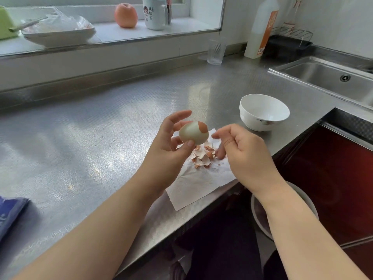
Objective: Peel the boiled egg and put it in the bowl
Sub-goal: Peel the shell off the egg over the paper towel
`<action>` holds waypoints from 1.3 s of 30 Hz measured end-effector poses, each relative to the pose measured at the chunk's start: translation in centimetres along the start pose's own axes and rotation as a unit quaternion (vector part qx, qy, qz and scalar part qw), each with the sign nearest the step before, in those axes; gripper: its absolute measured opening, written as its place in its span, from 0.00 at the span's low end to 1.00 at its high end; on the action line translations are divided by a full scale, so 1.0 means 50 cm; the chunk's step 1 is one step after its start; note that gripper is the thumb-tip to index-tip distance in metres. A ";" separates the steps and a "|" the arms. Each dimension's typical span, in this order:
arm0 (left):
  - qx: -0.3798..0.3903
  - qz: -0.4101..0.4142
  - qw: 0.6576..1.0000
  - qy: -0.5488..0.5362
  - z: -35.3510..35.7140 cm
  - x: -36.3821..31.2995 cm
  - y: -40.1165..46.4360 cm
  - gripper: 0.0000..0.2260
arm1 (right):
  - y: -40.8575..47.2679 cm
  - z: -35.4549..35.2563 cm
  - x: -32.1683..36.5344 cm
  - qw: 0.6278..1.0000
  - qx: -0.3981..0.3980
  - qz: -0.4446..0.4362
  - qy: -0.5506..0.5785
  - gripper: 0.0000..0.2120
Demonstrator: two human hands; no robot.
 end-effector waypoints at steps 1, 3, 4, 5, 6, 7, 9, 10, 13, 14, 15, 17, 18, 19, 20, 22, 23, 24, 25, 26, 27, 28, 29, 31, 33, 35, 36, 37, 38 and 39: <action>-0.001 0.003 1.000 0.005 0.000 -0.002 -0.001 0.24 | 0.001 -0.003 0.007 1.000 -0.010 -0.011 0.010 0.08; -0.004 0.006 1.000 0.011 0.001 -0.005 -0.002 0.24 | 0.001 -0.010 0.031 0.998 -0.033 -0.052 0.014 0.09; -0.004 0.007 1.000 0.011 0.002 -0.005 -0.002 0.24 | 0.000 -0.012 0.045 0.996 -0.045 -0.077 0.001 0.09; -0.005 0.006 1.000 0.011 0.003 -0.005 -0.003 0.23 | -0.001 -0.011 0.057 0.993 -0.053 -0.100 -0.016 0.10; -0.005 0.006 1.000 0.012 0.003 -0.005 -0.004 0.23 | -0.002 -0.010 0.067 0.991 -0.059 -0.118 -0.032 0.10; -0.005 0.005 1.000 0.015 0.004 -0.005 -0.005 0.23 | -0.002 -0.010 0.072 0.989 -0.063 -0.126 -0.042 0.09; -0.006 0.003 1.000 0.023 0.004 -0.006 -0.006 0.23 | 0.000 -0.010 0.073 0.989 -0.065 -0.124 -0.042 0.08; -0.006 0.003 1.000 0.027 0.003 -0.006 -0.007 0.22 | 0.001 -0.011 0.072 0.990 -0.066 -0.122 -0.039 0.08; -0.002 0.006 0.999 0.039 0.004 -0.008 -0.006 0.21 | 0.004 -0.015 0.072 0.989 -0.070 -0.124 -0.041 0.06; 0.001 0.006 0.999 0.044 0.005 -0.009 -0.006 0.21 | 0.004 -0.016 0.073 0.988 -0.072 -0.128 -0.044 0.06; 0.006 0.006 0.999 0.048 0.008 -0.010 -0.007 0.21 | 0.004 -0.017 0.076 0.987 -0.074 -0.135 -0.049 0.06; 0.015 0.002 0.999 0.052 0.014 -0.010 -0.009 0.21 | 0.002 -0.017 0.086 0.980 -0.085 -0.162 -0.073 0.05; 0.018 -0.002 0.998 0.052 0.016 -0.009 -0.009 0.22 | 0.001 -0.016 0.091 0.976 -0.092 -0.177 -0.087 0.05; 0.019 -0.006 0.998 0.053 0.018 -0.007 -0.009 0.22 | -0.001 -0.014 0.095 0.972 -0.098 -0.188 -0.100 0.05; 0.021 -0.012 0.998 0.054 0.019 -0.003 -0.009 0.22 | -0.002 -0.013 0.096 0.970 -0.102 -0.194 -0.109 0.05; 0.025 -0.022 0.998 0.060 0.021 0.004 -0.010 0.22 | 0.000 -0.010 0.092 0.971 -0.102 -0.186 -0.109 0.05; 0.027 -0.025 0.997 0.064 0.021 0.006 -0.010 0.21 | 0.003 -0.008 0.086 0.974 -0.100 -0.175 -0.101 0.05; 0.030 -0.027 0.997 0.068 0.022 0.007 -0.010 0.20 | 0.006 -0.006 0.080 0.978 -0.096 -0.162 -0.092 0.06; 0.032 -0.027 0.996 0.073 0.023 0.007 -0.010 0.19 | 0.009 -0.003 0.074 0.981 -0.090 -0.149 -0.084 0.06; 0.035 -0.027 0.996 0.077 0.024 0.007 -0.010 0.18 | 0.011 0.001 0.069 0.984 -0.085 -0.136 -0.077 0.07; 0.035 -0.028 0.996 0.082 0.024 0.007 -0.010 0.18 | 0.013 0.003 0.063 0.987 -0.081 -0.122 -0.067 0.08; 0.035 -0.028 0.995 0.084 0.024 0.007 -0.010 0.17 | 0.014 0.005 0.057 0.990 -0.078 -0.108 -0.054 0.08; 0.033 -0.027 0.995 0.085 0.023 0.007 -0.010 0.17 | 0.015 0.006 0.050 0.992 -0.075 -0.092 -0.035 0.07; 0.029 -0.028 0.996 0.085 0.021 0.007 -0.010 0.17 | 0.016 0.008 0.036 0.996 -0.067 -0.054 0.014 0.05; 0.024 -0.031 0.996 0.083 0.018 0.008 -0.009 0.16 | 0.017 0.010 0.026 0.996 -0.062 -0.024 0.064 0.05; 0.018 -0.030 0.996 0.080 0.017 0.007 -0.009 0.16 | 0.018 0.005 0.017 0.991 -0.068 -0.001 0.112 0.05; 0.014 -0.029 0.996 0.078 0.016 0.005 -0.008 0.17 | 0.019 -0.001 0.009 0.988 -0.078 0.013 0.131 0.05; 0.010 -0.027 0.997 0.075 0.014 0.004 -0.008 0.17 | 0.019 -0.009 0.000 0.985 -0.092 0.028 0.144 0.05; 0.006 -0.026 0.997 0.072 0.012 0.002 -0.008 0.16 | 0.018 -0.017 -0.010 0.982 -0.105 0.042 0.154 0.05; 0.002 -0.025 0.997 0.069 0.009 0.002 -0.008 0.16 | 0.017 -0.022 -0.018 0.979 -0.112 0.053 0.160 0.04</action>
Point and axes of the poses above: each hand's wrist, its own y-axis towards the middle knuckle, its own z-axis out of the palm, x = y × z, the point moved 10 cm from there along y, towards the middle knuckle, and after that the axes turned 3 degrees about -x, right-handed, at the moved point
